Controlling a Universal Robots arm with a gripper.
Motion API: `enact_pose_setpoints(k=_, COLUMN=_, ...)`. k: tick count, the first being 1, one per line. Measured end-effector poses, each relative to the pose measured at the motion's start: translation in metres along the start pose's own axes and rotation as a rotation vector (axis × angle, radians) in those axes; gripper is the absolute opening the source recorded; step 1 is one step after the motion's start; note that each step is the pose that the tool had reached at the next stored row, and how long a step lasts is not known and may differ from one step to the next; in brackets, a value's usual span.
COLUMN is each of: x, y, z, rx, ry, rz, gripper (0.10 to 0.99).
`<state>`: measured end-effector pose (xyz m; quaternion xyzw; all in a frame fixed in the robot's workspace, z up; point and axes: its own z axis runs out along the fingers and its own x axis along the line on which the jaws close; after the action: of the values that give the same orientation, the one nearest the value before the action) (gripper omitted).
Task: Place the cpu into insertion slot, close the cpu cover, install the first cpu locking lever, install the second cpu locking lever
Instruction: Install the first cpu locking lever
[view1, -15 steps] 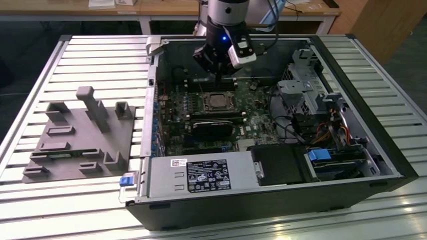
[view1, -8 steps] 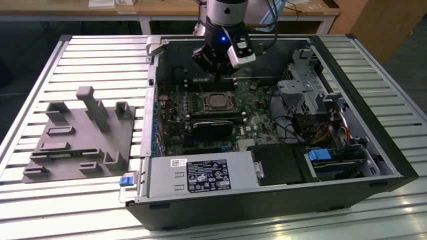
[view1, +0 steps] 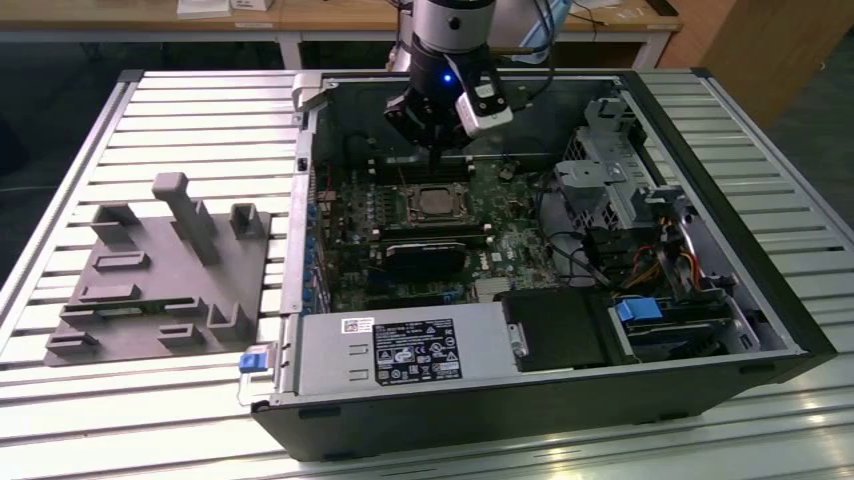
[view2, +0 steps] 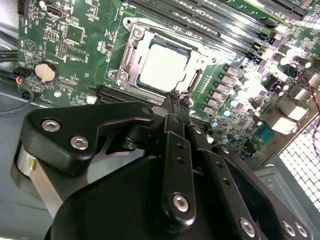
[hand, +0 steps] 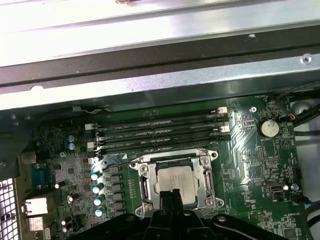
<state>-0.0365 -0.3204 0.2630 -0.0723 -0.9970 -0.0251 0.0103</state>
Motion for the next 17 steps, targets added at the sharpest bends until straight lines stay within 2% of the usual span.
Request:
enact_pose_setpoints(k=8, x=0.0003, y=-0.0001, z=0.0001, rx=-0.011, ry=-0.0086, rz=-0.017, gripper=0.106)
enact_pose_setpoints(k=17, x=0.0013, y=-0.0004, z=0.0001, rx=-0.018, ry=-0.023, rz=-0.037, gripper=0.106)
